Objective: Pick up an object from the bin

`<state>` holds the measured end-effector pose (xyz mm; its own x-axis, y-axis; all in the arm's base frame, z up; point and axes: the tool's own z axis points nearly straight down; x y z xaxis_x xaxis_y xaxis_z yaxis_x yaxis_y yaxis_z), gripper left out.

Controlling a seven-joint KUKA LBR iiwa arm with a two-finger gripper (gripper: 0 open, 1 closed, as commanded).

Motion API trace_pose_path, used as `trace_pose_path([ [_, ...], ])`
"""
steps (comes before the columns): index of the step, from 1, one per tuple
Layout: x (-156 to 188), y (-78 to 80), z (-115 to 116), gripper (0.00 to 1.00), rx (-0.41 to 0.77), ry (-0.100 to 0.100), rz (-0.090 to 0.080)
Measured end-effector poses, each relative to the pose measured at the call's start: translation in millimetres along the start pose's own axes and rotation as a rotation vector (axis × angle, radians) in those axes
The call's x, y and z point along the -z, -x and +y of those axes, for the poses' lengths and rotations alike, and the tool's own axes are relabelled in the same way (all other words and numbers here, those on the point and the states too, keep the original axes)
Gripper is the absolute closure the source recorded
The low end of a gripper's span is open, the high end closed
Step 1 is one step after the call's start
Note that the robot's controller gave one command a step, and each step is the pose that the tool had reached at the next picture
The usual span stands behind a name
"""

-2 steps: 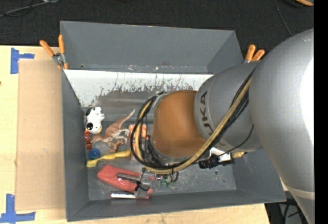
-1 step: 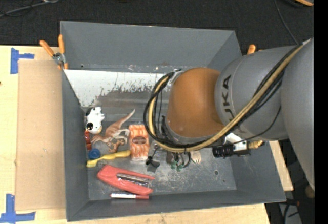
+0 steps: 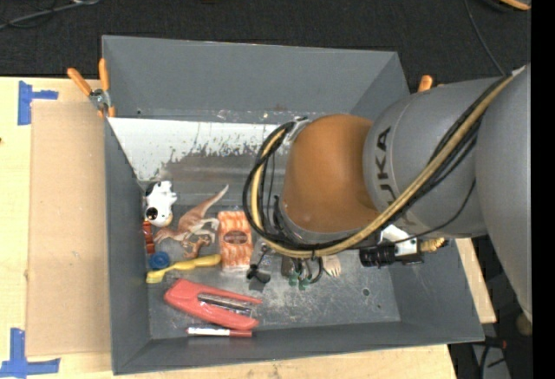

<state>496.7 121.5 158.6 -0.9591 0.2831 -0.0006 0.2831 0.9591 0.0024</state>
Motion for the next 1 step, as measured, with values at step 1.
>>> trace_pose_path([
  [1, -19.5, 22.0, 37.7, 1.0, 0.09, 0.0, -0.003],
])
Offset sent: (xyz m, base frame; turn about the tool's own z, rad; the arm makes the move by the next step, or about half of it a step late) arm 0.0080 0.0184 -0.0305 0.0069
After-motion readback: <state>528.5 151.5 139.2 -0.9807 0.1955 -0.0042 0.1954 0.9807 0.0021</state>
